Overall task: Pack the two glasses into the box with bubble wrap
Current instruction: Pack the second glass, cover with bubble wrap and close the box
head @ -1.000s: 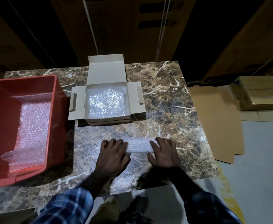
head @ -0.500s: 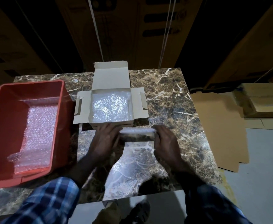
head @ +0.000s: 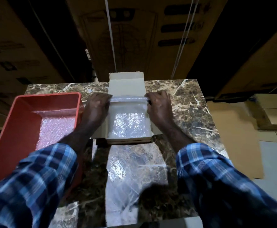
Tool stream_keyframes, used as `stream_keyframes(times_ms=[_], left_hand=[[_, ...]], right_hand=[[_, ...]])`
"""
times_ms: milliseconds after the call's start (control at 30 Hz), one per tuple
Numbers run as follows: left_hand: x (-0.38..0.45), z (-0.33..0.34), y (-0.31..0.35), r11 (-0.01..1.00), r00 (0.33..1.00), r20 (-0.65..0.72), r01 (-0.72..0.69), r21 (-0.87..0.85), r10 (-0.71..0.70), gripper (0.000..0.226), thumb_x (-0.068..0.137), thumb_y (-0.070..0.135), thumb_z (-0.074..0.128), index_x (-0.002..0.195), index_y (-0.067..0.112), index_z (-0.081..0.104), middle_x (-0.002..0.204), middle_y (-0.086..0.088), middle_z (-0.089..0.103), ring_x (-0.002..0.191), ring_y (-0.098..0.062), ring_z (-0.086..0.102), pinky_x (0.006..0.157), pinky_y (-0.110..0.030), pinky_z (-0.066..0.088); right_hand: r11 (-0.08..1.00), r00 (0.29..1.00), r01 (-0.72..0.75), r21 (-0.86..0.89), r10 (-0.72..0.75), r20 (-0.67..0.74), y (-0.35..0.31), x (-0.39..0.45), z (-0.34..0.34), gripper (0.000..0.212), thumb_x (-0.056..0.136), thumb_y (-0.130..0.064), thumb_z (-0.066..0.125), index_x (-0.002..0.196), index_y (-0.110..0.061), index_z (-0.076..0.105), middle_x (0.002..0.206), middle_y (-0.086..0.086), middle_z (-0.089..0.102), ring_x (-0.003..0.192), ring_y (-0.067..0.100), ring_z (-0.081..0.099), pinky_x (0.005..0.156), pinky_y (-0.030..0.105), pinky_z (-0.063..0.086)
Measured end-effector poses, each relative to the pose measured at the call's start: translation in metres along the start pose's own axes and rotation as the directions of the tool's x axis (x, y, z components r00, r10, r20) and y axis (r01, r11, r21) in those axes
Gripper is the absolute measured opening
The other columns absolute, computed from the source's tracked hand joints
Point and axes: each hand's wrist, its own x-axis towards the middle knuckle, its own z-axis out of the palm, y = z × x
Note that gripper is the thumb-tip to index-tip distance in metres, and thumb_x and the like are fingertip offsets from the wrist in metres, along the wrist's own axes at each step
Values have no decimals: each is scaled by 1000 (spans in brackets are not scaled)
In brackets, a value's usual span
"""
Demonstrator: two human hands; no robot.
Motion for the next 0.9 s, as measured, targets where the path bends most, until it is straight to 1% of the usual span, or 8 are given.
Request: stream_keyframes(times_ms=[167,267,333,467,533,633,733,900], left_hand=[[7,27,-28,1000,992,129,-3,15,1,25,79,-12,71,102,-3,74,97,-22,74,87,-36,70,82,-51,55],[-1,33,-33,998,969,246,-20,65,3,30,77,-9,73,105,2,75,99,-17,76,95,-35,68,90,-53,51],[-6,35,-33,991,957,290,-56,118,20,34,74,-6,74,106,7,76,100,-14,76,98,-34,64,92,-52,47],[-2,32,-19,965,905,414,-15,264,-99,45,88,19,65,133,20,62,119,-5,72,121,-31,51,103,-55,33],[-1,33,-17,947,879,463,-40,317,-118,50,93,31,53,142,22,52,127,-2,68,128,-29,45,104,-55,26],[-7,32,-19,927,880,471,-121,354,-65,51,91,39,33,126,16,62,112,-6,72,122,-29,49,95,-53,24],[-10,35,-21,926,883,467,-141,351,-43,45,93,36,29,98,10,66,99,-8,71,119,-29,50,92,-52,23],[-1,38,-12,945,844,519,-47,325,-137,22,99,22,42,105,8,57,103,-9,68,123,-27,42,94,-50,21]], right_hand=[[998,996,40,-51,-36,77,5,6,22,26,86,-6,49,103,-2,69,97,16,72,94,30,58,69,40,51],[995,992,96,-33,-93,80,8,-2,28,26,70,14,63,92,2,70,85,18,71,83,31,62,69,35,48],[994,985,112,-15,-109,135,10,-7,31,25,66,13,59,85,1,69,80,18,70,79,31,62,71,34,49],[979,965,131,-154,-91,245,10,-8,36,19,71,-10,60,83,-3,74,77,11,72,81,27,60,81,38,46],[958,943,168,-232,-88,320,9,-7,36,33,80,-27,49,85,-8,75,81,7,74,90,25,60,90,41,39],[944,926,165,-288,-47,375,13,-3,39,47,87,-35,33,87,-12,74,87,4,74,98,25,56,92,44,30],[960,937,117,-254,-22,349,15,1,48,30,94,-26,42,94,-14,70,88,5,73,102,26,50,84,41,23],[985,922,-38,-167,99,375,9,4,57,28,97,-26,27,91,-20,53,91,14,66,100,23,41,76,36,17]])
